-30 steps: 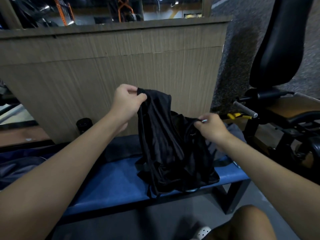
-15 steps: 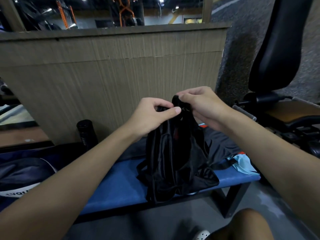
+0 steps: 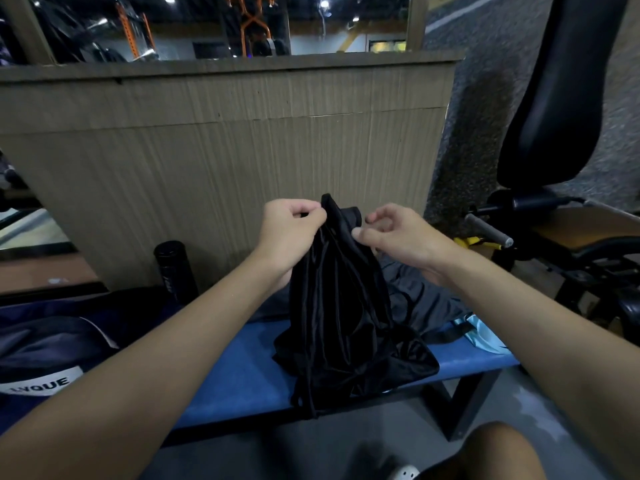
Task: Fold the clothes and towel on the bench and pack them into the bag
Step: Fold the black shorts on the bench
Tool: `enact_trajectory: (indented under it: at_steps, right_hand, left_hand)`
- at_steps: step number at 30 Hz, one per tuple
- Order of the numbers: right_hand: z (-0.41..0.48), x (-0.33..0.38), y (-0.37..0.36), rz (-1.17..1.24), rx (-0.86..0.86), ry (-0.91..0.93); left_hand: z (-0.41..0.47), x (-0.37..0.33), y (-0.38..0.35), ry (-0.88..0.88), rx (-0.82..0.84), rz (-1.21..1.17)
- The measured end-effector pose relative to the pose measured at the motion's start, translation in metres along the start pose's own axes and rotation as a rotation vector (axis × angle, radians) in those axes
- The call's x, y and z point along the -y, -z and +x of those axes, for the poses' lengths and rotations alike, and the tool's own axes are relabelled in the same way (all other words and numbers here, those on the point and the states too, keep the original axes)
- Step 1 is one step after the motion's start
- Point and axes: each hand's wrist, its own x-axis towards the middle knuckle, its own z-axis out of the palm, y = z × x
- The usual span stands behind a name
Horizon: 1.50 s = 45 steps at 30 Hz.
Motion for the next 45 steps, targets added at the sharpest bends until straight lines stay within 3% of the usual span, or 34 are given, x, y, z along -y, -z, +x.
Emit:
enact_trajectory:
  at_steps: [3, 5, 11, 17, 20, 23, 25, 29, 36, 40, 45]
  right_hand:
    - [-0.008, -0.013, 0.000, -0.177, 0.084, -0.069]
    - [-0.009, -0.018, 0.000, -0.198, 0.023, -0.009]
    - [-0.006, -0.010, 0.008, 0.248, -0.037, -0.010]
    - [-0.011, -0.007, 0.003, 0.429, 0.184, -0.001]
    - [-0.011, -0.007, 0.002, 0.433, 0.104, 0.093]
    - [-0.004, -0.007, 0.011, 0.457, -0.080, 0.127]
    - [0.001, -0.007, 0.020, 0.437, -0.187, 0.114]
    - [0.009, -0.011, 0.037, 0.160, -0.314, 0.104]
    - [0.009, -0.027, 0.056, -0.089, -0.259, 0.049]
    - [0.006, -0.030, 0.053, -0.132, -0.277, 0.054]
    - [0.000, -0.019, 0.042, 0.033, -0.227, 0.048]
  left_hand:
    - [0.004, -0.001, 0.004, 0.049, 0.006, -0.105]
    - [0.006, 0.001, 0.008, 0.080, 0.017, -0.147]
    - [0.004, 0.002, 0.013, 0.177, 0.031, -0.260]
    - [-0.002, 0.004, 0.007, 0.154, 0.243, -0.204]
    - [-0.001, 0.005, 0.010, 0.155, 0.211, -0.182]
    - [0.008, 0.010, 0.024, 0.165, 0.138, -0.125]
    - [0.014, 0.014, 0.036, 0.146, 0.115, -0.080]
    - [0.022, 0.014, 0.055, -0.002, 0.058, 0.143]
    - [0.037, 0.022, 0.081, -0.089, 0.103, 0.493]
    - [0.034, 0.021, 0.088, -0.034, 0.190, 0.484]
    - [0.026, 0.018, 0.082, 0.038, 0.133, 0.205]
